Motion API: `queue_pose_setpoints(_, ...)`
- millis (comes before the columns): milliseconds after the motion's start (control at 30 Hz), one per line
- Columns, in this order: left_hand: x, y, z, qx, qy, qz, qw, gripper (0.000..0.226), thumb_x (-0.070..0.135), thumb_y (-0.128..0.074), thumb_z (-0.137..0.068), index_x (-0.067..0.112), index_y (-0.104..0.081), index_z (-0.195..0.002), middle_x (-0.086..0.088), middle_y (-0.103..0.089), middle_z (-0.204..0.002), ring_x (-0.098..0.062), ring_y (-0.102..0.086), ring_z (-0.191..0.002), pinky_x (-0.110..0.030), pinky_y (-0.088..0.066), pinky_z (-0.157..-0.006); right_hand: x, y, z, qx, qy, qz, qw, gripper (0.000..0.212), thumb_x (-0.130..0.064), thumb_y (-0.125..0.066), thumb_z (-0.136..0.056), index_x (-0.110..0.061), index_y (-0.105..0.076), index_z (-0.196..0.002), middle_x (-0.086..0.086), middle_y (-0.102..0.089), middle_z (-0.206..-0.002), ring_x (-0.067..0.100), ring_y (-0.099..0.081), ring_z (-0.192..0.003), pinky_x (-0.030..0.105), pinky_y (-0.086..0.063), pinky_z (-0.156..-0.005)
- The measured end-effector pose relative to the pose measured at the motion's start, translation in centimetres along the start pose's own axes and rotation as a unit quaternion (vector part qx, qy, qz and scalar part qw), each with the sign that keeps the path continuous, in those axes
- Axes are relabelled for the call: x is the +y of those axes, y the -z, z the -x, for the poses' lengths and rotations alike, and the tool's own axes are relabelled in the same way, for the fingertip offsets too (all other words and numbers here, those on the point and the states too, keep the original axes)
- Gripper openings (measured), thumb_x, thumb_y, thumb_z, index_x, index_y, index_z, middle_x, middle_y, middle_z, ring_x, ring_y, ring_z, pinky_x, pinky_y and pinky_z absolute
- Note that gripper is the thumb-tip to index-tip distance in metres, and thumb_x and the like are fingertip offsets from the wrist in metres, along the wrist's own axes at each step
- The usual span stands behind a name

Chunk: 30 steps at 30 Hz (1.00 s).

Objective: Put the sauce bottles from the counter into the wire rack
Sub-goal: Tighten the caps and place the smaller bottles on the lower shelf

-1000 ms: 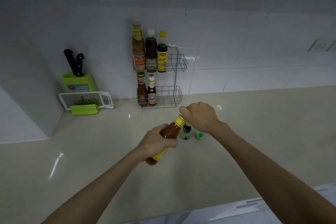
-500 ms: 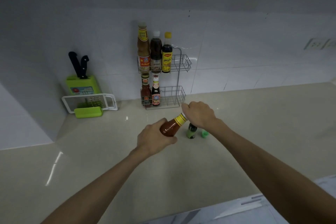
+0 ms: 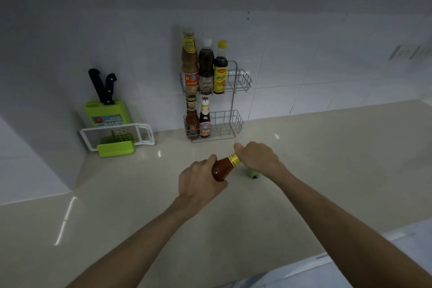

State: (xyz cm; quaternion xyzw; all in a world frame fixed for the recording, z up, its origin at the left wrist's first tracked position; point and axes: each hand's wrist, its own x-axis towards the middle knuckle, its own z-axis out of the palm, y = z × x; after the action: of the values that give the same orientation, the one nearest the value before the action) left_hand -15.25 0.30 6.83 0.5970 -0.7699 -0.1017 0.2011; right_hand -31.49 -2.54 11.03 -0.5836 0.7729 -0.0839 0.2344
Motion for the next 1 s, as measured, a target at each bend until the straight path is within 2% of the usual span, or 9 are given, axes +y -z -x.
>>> queue_pose_setpoints(133,-1.1,-0.3,-0.9,0.028,-0.035,-0.055,0.997,0.042,0.041,-0.062,-0.069,0.02,-0.048,-0.102,0.001,-0.066,-0.094,-0.023,-0.06,-0.085,-0.029,-0.039,-0.063,-0.7,-0.8,0.0,0.006,0.063,-0.091,0.994,0.04,-0.052,-0.042,-0.09,-0.023,-0.041,-0.062,0.005,-0.051,-0.068,0.027,-0.052,-0.071,0.034,-0.04,-0.066)
queue_pose_setpoints(267,-1.2,0.8,-2.3,-0.115,0.019,0.17,0.979,0.053,0.045,-0.076,-0.062,0.026,-0.045,-0.102,0.004,-0.064,-0.098,-0.019,-0.062,-0.085,-0.031,-0.049,-0.066,-1.2,0.7,-0.9,0.089,0.147,-0.168,0.971,0.033,-0.029,-0.051,-0.088,-0.011,-0.047,-0.061,0.001,-0.045,-0.057,0.02,-0.043,-0.06,0.032,-0.032,-0.055)
queue_pose_setpoints(400,-1.6,2.2,-2.5,-0.361,0.065,0.492,0.79,0.049,0.022,-0.075,-0.072,0.019,-0.057,-0.117,-0.001,-0.068,-0.11,-0.016,-0.064,-0.102,-0.027,-0.052,-0.09,-2.0,5.3,-2.4,-0.016,0.273,-0.206,0.939,0.027,-0.017,-0.057,-0.086,-0.005,-0.047,-0.064,0.001,-0.047,-0.062,0.011,-0.042,-0.059,0.028,-0.032,-0.058)
queue_pose_setpoints(467,-0.9,1.5,-2.0,-0.407,0.07,0.568,0.712,0.038,0.014,-0.068,-0.077,0.011,-0.062,-0.114,-0.007,-0.069,-0.111,-0.02,-0.064,-0.106,-0.027,-0.052,-0.088,-2.5,6.8,-3.0,-0.068,0.298,-0.221,0.926,0.027,-0.015,-0.06,-0.086,-0.004,-0.048,-0.065,-0.002,-0.046,-0.059,0.006,-0.041,-0.053,0.02,-0.033,-0.051)
queue_pose_setpoints(500,-0.4,0.9,-1.7,-0.397,0.078,0.588,0.7,0.033,0.011,-0.068,-0.078,0.009,-0.063,-0.111,-0.01,-0.071,-0.11,-0.023,-0.066,-0.104,-0.028,-0.053,-0.086,-2.6,7.3,-3.4,-0.086,0.298,-0.237,0.921,0.026,-0.016,-0.062,-0.086,-0.005,-0.049,-0.066,-0.004,-0.044,-0.057,0.004,-0.039,-0.049,0.017,-0.03,-0.047)
queue_pose_setpoints(600,1.0,-0.3,-1.9,-0.298,0.108,0.584,0.747,0.024,0.008,-0.07,-0.081,0.009,-0.067,-0.105,-0.016,-0.072,-0.108,-0.027,-0.069,-0.096,-0.031,-0.055,-0.081,-2.6,7.1,-4.5,-0.101,0.261,-0.298,0.912,0.034,-0.035,-0.067,-0.086,-0.003,-0.057,-0.076,-0.001,-0.042,-0.061,0.008,-0.034,-0.048,0.022,-0.025,-0.044)
queue_pose_setpoints(700,1.2,-1.6,-2.9,-0.231,0.132,0.567,0.78,0.023,0.013,-0.076,-0.078,0.008,-0.071,-0.1,-0.023,-0.07,-0.107,-0.029,-0.068,-0.092,-0.036,-0.056,-0.081,-1.2,5.8,-5.3,-0.113,0.212,-0.286,0.928,0.033,-0.049,-0.07,-0.081,-0.017,-0.063,-0.082,-0.005,-0.056,-0.069,0.008,-0.049,-0.058,0.023,-0.036,-0.049)
queue_pose_setpoints(833,0.8,-3.7,-4.7,-0.175,0.158,0.509,0.828,0.039,0.028,-0.083,-0.068,0.012,-0.071,-0.102,-0.013,-0.075,-0.096,-0.022,-0.071,-0.085,-0.031,-0.056,-0.077,1.1,3.6,-6.5,-0.17,0.209,-0.259,0.928,0.036,-0.042,-0.074,-0.08,-0.023,-0.065,-0.109,-0.006,-0.068,-0.097,0.011,-0.067,-0.089,0.028,-0.058,-0.066)
queue_pose_setpoints(1000,0.3,-6.3,-7.9,-0.164,0.162,0.47,0.852,0.041,0.03,-0.082,-0.069,0.023,-0.068,-0.107,-0.001,-0.075,-0.098,-0.015,-0.07,-0.092,-0.027,-0.055,-0.079,1.7,3.0,-10.5,-0.184,0.177,-0.278,0.926,0.036,-0.03,-0.077,-0.078,-0.019,-0.063,-0.11,-0.003,-0.065,-0.1,0.018,-0.069,-0.09,0.034,-0.062,-0.067)
